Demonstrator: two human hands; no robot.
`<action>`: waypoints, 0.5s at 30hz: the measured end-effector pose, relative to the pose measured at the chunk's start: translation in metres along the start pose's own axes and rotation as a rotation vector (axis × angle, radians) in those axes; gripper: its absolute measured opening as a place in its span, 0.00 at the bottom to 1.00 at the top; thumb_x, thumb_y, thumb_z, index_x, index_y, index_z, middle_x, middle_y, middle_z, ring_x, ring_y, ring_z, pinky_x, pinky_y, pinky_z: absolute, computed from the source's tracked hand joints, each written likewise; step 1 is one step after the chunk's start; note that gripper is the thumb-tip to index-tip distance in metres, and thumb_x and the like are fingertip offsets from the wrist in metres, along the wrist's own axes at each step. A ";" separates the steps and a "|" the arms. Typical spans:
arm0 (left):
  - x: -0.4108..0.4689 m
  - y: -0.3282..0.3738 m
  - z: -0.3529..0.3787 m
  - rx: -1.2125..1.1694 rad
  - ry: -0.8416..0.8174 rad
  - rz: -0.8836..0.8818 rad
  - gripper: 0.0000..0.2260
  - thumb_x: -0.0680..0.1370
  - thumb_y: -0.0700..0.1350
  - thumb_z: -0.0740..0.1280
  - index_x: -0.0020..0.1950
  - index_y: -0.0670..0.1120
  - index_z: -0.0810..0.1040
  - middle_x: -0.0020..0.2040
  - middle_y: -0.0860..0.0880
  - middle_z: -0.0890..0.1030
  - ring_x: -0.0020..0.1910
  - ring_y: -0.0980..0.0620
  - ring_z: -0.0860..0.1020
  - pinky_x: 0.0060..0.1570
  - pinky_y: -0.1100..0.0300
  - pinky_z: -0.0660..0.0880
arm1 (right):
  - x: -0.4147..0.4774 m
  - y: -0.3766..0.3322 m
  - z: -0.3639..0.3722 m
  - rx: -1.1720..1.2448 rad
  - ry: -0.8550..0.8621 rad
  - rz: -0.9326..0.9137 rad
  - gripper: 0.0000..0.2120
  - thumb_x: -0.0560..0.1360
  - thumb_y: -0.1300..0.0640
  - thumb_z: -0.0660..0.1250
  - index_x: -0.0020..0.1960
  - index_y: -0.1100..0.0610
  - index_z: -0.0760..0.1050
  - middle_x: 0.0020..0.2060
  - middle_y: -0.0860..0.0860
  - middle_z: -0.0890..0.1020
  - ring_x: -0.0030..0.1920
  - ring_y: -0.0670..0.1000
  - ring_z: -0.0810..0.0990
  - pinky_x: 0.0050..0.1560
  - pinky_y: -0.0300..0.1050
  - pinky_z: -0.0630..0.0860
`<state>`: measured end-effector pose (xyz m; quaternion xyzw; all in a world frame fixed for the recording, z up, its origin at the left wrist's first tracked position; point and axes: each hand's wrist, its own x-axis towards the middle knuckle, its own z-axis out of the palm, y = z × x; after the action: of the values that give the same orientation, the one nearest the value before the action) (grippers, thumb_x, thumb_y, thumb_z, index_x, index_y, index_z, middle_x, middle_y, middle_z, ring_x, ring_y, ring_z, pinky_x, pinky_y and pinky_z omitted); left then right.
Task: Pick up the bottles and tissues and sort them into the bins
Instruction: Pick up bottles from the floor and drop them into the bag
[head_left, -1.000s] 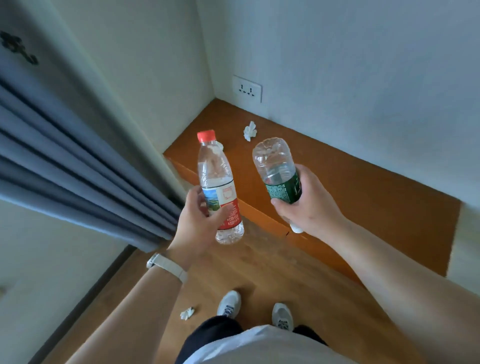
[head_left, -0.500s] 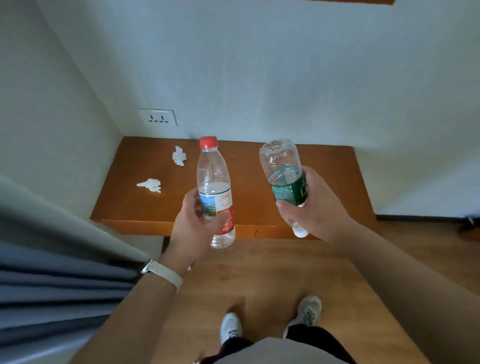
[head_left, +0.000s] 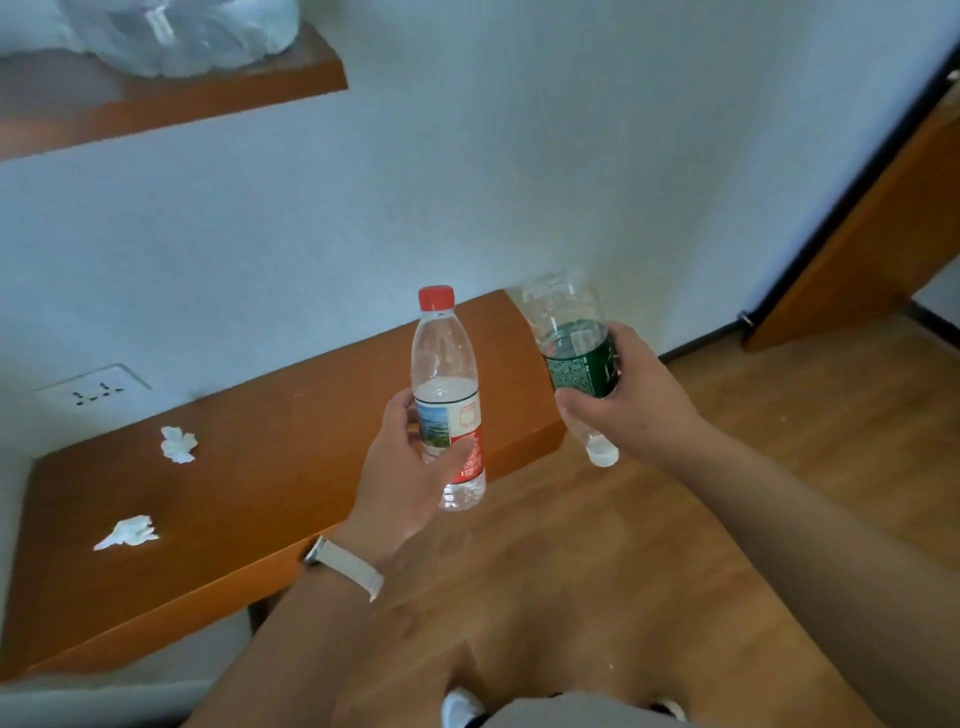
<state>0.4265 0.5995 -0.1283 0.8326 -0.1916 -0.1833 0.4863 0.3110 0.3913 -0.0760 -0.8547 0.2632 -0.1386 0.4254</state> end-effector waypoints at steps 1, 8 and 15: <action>0.001 0.010 0.013 0.005 -0.012 0.018 0.32 0.73 0.49 0.74 0.73 0.55 0.62 0.65 0.57 0.74 0.59 0.56 0.75 0.58 0.57 0.74 | -0.002 0.009 -0.013 0.008 0.016 0.013 0.26 0.68 0.47 0.75 0.57 0.36 0.63 0.50 0.37 0.77 0.48 0.36 0.77 0.47 0.39 0.76; 0.000 0.089 0.134 0.070 -0.163 0.129 0.32 0.72 0.51 0.75 0.72 0.54 0.63 0.63 0.57 0.75 0.56 0.56 0.77 0.54 0.61 0.76 | -0.027 0.090 -0.127 0.083 0.149 0.086 0.27 0.69 0.48 0.75 0.61 0.39 0.63 0.51 0.36 0.75 0.48 0.33 0.74 0.41 0.30 0.69; -0.010 0.167 0.270 0.077 -0.278 0.220 0.32 0.71 0.46 0.76 0.72 0.51 0.65 0.60 0.54 0.77 0.54 0.56 0.78 0.54 0.55 0.79 | -0.059 0.186 -0.242 0.137 0.301 0.163 0.28 0.68 0.48 0.75 0.62 0.39 0.64 0.54 0.37 0.77 0.51 0.36 0.76 0.44 0.33 0.72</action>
<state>0.2615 0.3292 -0.1039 0.7911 -0.3539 -0.2349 0.4401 0.0891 0.1733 -0.0803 -0.7691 0.3824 -0.2475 0.4484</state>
